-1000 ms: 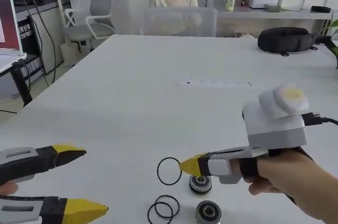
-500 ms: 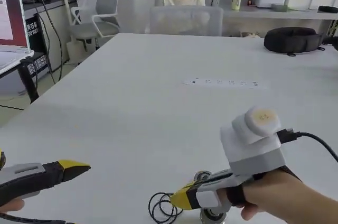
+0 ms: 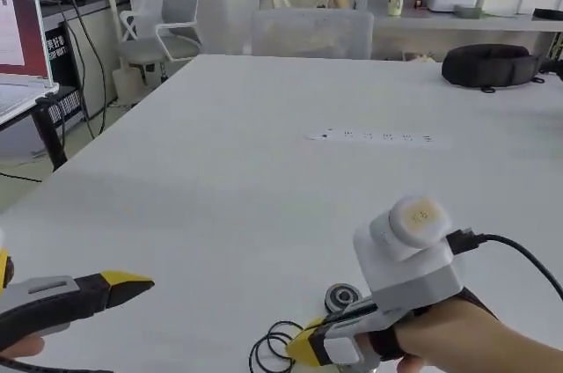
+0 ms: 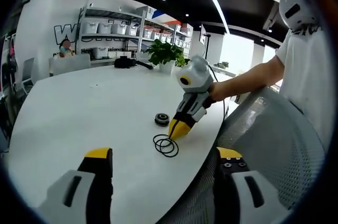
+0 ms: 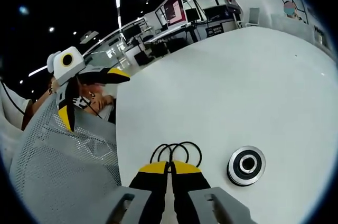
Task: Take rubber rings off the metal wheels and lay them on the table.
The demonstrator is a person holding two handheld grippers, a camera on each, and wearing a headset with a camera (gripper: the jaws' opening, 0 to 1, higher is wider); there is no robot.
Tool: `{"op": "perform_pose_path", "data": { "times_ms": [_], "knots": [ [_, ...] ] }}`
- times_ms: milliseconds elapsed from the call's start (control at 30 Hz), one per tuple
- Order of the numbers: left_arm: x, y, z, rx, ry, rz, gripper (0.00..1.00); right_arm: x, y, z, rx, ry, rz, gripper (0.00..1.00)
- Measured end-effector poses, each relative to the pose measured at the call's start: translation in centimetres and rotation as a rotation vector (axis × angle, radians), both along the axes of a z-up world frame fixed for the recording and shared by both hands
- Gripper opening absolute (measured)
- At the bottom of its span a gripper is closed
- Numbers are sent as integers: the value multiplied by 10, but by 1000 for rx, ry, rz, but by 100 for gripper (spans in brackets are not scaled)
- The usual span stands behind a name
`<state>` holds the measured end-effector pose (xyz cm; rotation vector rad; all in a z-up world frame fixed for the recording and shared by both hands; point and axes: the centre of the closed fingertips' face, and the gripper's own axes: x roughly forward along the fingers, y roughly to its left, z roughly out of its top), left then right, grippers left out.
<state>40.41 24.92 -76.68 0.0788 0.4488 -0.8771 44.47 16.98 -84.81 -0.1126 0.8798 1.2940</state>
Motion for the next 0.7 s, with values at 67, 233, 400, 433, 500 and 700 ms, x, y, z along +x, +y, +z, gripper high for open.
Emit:
{"op": "perform_pose_path", "data": {
  "times_ms": [67, 233, 400, 433, 500, 700],
  "knots": [
    [0, 0, 0, -1, 0, 2, 76, 1, -1, 0, -2, -1, 0, 3],
    [0, 0, 0, 3, -1, 1, 76, 4, -3, 2, -5, -22, -1, 3],
    [1, 0, 2, 3, -6, 4, 76, 10, -6, 11, 12, -39, -18, 3],
    [1, 0, 2, 1, -7, 5, 76, 11, -6, 13, 16, -42, -22, 3],
    [1, 0, 3, 1, -8, 5, 76, 13, -7, 16, 21, -49, -29, 3],
    [0, 1, 3, 8, -8, 0, 76, 24, -14, 29, 38, -96, -45, 5]
  ]
}}
